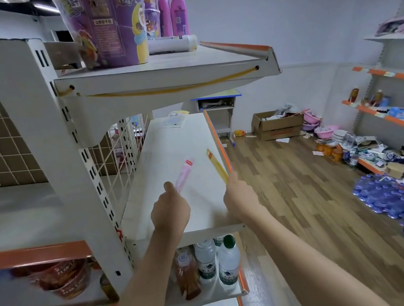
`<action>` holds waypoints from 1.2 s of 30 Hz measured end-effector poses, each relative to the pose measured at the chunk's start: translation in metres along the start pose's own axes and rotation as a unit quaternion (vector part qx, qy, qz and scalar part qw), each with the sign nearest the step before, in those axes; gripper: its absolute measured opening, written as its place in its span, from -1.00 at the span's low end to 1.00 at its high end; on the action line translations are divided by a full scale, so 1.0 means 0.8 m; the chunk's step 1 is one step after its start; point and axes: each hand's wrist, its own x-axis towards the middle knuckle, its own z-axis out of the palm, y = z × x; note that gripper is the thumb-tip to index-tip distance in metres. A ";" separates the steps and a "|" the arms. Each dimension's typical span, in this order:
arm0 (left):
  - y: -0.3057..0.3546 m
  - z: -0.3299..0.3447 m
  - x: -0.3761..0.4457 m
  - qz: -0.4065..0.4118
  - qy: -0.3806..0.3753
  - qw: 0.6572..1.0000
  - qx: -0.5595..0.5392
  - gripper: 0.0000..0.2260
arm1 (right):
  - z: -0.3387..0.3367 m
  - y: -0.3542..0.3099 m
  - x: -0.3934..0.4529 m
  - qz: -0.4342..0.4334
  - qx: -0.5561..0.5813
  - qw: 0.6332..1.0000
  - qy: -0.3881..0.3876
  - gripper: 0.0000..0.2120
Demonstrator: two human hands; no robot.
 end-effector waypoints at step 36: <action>0.500 0.243 -0.228 0.204 -0.201 0.899 -0.332 -0.78 | -0.236 0.584 -0.204 0.299 0.116 0.885 0.337 -0.73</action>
